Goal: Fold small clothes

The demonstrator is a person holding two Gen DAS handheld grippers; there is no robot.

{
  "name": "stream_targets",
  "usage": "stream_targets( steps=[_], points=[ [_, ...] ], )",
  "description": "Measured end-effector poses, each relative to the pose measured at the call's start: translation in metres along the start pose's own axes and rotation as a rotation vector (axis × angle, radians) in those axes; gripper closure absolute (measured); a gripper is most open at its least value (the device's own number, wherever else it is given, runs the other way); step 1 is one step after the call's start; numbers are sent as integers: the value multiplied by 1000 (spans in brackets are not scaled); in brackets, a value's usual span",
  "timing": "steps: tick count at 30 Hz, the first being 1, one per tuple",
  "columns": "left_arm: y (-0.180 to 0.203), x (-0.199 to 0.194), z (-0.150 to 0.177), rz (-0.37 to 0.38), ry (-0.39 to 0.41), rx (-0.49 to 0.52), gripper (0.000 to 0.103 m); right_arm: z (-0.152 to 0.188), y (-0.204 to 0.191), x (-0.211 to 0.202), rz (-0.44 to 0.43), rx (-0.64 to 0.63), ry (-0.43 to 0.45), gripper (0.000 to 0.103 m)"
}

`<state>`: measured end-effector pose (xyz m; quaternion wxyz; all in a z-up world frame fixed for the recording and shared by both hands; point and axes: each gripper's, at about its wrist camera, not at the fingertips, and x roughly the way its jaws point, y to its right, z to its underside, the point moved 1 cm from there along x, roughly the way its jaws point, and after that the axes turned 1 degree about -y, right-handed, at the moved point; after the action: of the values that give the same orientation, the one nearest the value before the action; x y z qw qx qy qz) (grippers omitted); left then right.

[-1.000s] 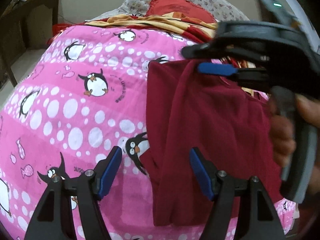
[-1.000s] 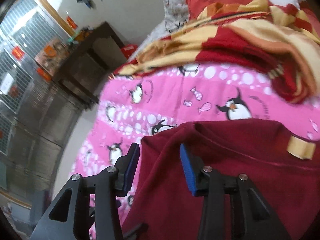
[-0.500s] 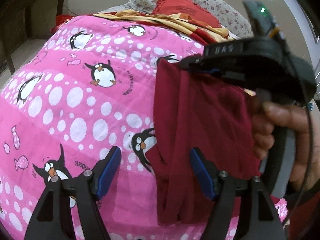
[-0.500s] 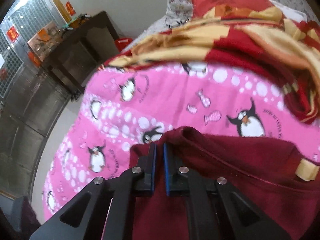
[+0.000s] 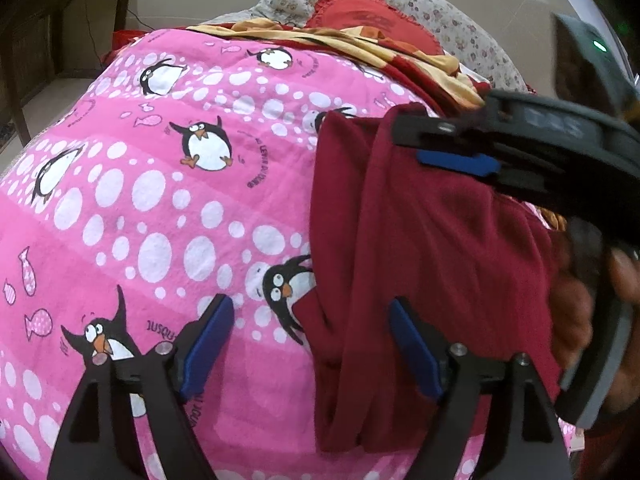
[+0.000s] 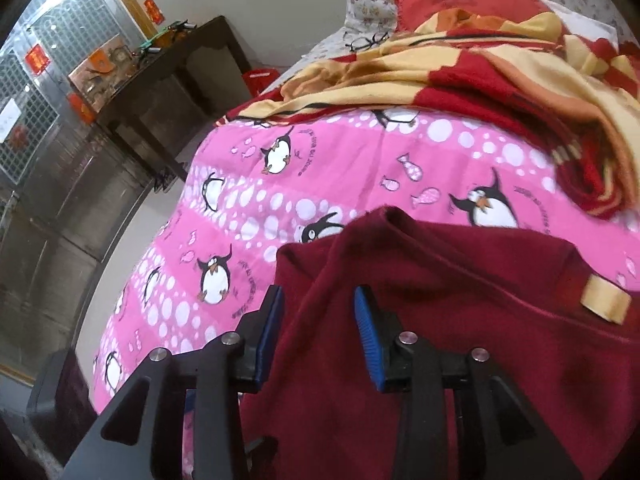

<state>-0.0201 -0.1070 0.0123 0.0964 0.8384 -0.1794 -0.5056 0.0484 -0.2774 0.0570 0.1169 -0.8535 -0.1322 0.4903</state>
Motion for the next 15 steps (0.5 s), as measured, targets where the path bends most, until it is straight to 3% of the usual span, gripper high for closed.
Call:
stream_targets(
  steps=[5, 15],
  points=[
    [2, 1, 2, -11, 3, 2, 13, 26, 25, -30, 6, 53, 43, 40],
    [3, 4, 4, -6, 6, -7, 8, 46, 115, -65, 176, 194, 145, 40]
  ],
)
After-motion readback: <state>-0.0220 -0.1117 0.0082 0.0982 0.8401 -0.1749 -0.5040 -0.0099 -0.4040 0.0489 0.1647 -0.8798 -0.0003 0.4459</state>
